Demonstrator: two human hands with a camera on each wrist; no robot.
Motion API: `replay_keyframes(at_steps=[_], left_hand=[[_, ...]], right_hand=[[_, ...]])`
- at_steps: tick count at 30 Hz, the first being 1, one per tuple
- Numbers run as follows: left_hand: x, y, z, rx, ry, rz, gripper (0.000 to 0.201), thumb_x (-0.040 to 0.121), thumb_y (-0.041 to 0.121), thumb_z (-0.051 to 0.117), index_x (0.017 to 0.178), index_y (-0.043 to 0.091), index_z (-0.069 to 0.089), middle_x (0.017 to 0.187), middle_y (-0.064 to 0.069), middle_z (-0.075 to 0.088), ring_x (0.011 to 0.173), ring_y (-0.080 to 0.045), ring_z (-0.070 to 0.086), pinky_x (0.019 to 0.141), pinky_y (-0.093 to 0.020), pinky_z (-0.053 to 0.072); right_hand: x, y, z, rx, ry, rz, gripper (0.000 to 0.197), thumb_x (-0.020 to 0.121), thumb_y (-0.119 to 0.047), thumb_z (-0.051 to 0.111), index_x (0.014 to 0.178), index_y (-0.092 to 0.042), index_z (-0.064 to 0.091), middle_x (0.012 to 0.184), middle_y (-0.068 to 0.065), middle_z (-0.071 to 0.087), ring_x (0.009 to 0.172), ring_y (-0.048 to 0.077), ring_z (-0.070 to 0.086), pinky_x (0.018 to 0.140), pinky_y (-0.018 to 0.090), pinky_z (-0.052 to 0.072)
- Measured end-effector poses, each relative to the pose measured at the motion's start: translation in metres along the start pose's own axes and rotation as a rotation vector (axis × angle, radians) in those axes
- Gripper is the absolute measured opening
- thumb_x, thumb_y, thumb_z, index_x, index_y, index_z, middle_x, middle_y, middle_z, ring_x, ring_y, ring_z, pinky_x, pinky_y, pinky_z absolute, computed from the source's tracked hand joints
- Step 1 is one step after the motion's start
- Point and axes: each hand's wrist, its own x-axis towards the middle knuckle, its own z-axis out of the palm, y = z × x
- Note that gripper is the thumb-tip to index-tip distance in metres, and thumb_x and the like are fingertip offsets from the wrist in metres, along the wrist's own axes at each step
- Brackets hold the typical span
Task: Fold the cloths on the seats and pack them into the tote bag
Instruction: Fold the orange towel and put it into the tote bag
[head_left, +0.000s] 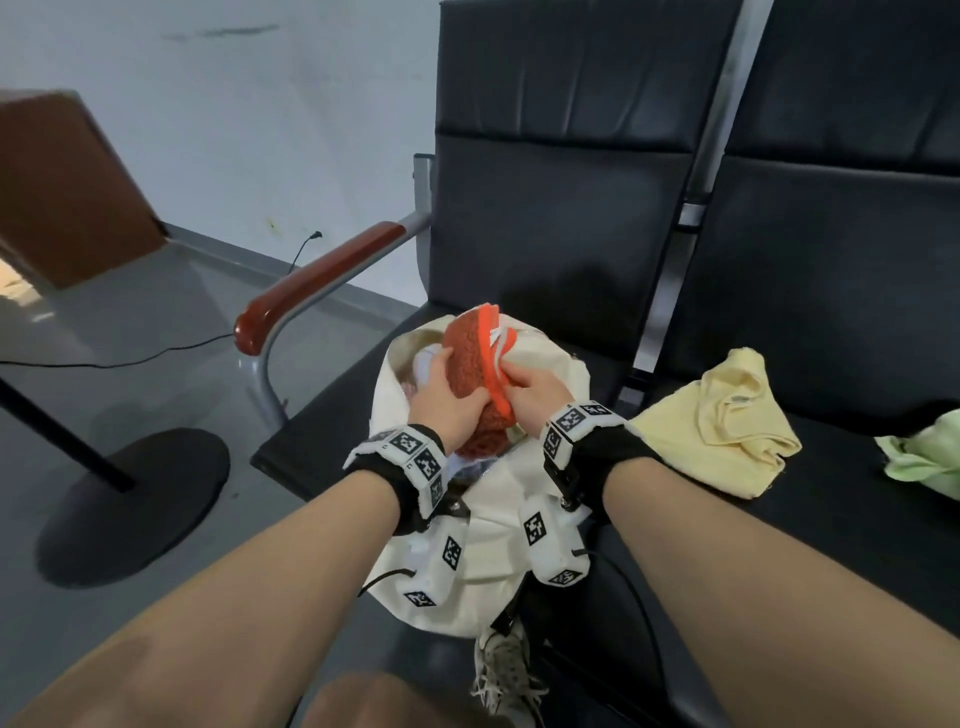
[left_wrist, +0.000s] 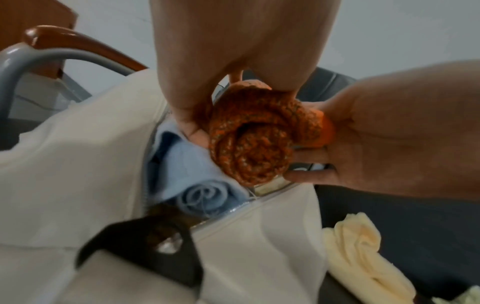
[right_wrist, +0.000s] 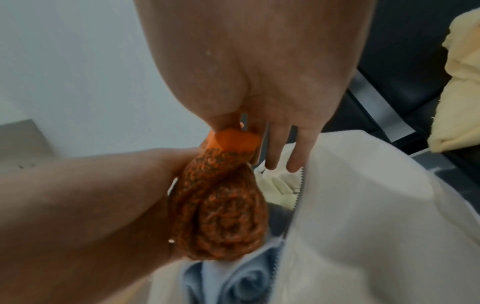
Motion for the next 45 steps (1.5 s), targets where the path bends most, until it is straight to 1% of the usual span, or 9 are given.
replay_keyframes(at_steps=[6, 12, 17, 19, 22, 28, 34, 38, 45], left_hand=[[0.008, -0.03, 0.01, 0.572, -0.033, 0.062, 0.077, 0.086, 0.044, 0.061, 0.151, 0.047, 0.019, 0.136, -0.013, 0.04, 0.11, -0.038, 0.056, 0.097, -0.042, 0.047], [0.006, -0.03, 0.018, 0.751, -0.025, 0.072, 0.073, 0.09, 0.05, 0.056, 0.152, 0.048, 0.018, 0.138, -0.012, 0.039, 0.109, -0.038, 0.055, 0.094, -0.044, 0.046], [-0.001, -0.029, 0.021, 0.777, -0.019, 0.085, 0.072, 0.09, 0.05, 0.058, 0.151, 0.051, 0.019, 0.136, -0.01, 0.04, 0.109, -0.036, 0.054, 0.091, -0.041, 0.044], [-0.004, -0.026, 0.019, 0.781, -0.04, 0.088, 0.071, 0.091, 0.056, 0.056, 0.151, 0.051, 0.019, 0.137, -0.01, 0.039, 0.112, -0.035, 0.052, 0.092, -0.041, 0.043], [-0.009, -0.021, 0.017, 0.792, -0.139, 0.084, 0.064, 0.093, 0.067, 0.042, 0.152, 0.049, 0.024, 0.142, -0.009, 0.037, 0.124, -0.036, 0.046, 0.101, -0.042, 0.038], [-0.028, -0.002, 0.013, 0.723, -0.426, 0.074, 0.055, 0.106, 0.049, 0.029, 0.13, 0.015, 0.064, 0.129, -0.013, 0.063, 0.117, -0.028, 0.057, 0.101, -0.031, 0.038], [-0.055, -0.006, 0.016, 0.626, -0.211, 0.201, 0.046, 0.104, 0.045, 0.034, 0.107, 0.017, 0.07, 0.1, -0.009, 0.068, 0.088, -0.027, 0.063, 0.068, -0.035, 0.05], [-0.066, 0.009, 0.015, 0.665, -0.015, 0.323, 0.041, 0.103, 0.041, 0.034, 0.126, 0.021, 0.061, 0.12, -0.011, 0.059, 0.116, -0.033, 0.053, 0.098, -0.044, 0.041], [-0.096, 0.065, 0.038, 0.554, -0.016, 0.559, 0.042, 0.101, 0.035, 0.043, 0.14, 0.02, 0.048, 0.139, -0.007, 0.052, 0.126, -0.028, 0.047, 0.104, -0.043, 0.04]], right_hand=[[0.002, 0.033, 0.002, -0.584, -0.097, 0.096, 0.038, 0.1, -0.017, 0.037, 0.129, -0.017, 0.061, 0.136, 0.019, 0.052, 0.125, 0.034, 0.049, 0.108, 0.037, 0.037], [-0.012, 0.045, 0.003, -1.025, -0.017, -0.017, 0.027, 0.088, -0.029, 0.052, 0.104, -0.014, 0.067, 0.114, 0.009, 0.059, 0.116, 0.028, 0.048, 0.097, 0.033, 0.04], [-0.026, 0.024, -0.018, -0.776, -0.102, 0.014, 0.013, 0.078, -0.011, 0.056, 0.067, -0.017, 0.062, 0.081, 0.003, 0.061, 0.083, 0.023, 0.061, 0.072, 0.03, 0.052], [-0.031, 0.012, -0.023, -0.632, -0.122, -0.009, 0.027, 0.074, -0.005, 0.056, 0.051, -0.017, 0.047, 0.063, 0.002, 0.052, 0.063, 0.019, 0.052, 0.054, 0.026, 0.042], [-0.04, -0.003, -0.027, -0.541, -0.097, -0.058, 0.032, 0.072, -0.005, 0.057, 0.048, -0.017, 0.04, 0.054, 0.0, 0.04, 0.057, 0.016, 0.041, 0.051, 0.026, 0.036], [-0.062, -0.008, -0.034, -0.535, -0.025, -0.091, 0.028, 0.072, -0.006, 0.057, 0.049, -0.013, 0.044, 0.054, 0.0, 0.04, 0.054, 0.015, 0.04, 0.051, 0.024, 0.035], [-0.089, -0.01, -0.051, -0.618, -0.015, -0.127, 0.024, 0.086, -0.015, 0.054, 0.082, -0.014, 0.077, 0.084, 0.004, 0.072, 0.078, 0.021, 0.065, 0.068, 0.032, 0.056], [-0.106, -0.014, -0.069, -0.614, 0.048, -0.14, 0.026, 0.088, -0.018, 0.054, 0.099, -0.026, 0.076, 0.105, -0.004, 0.069, 0.085, 0.013, 0.062, 0.067, 0.022, 0.045], [-0.137, 0.001, -0.109, -0.724, 0.126, -0.043, 0.041, 0.087, -0.023, 0.053, 0.126, -0.03, 0.063, 0.125, 0.001, 0.064, 0.111, 0.023, 0.06, 0.093, 0.037, 0.051]])
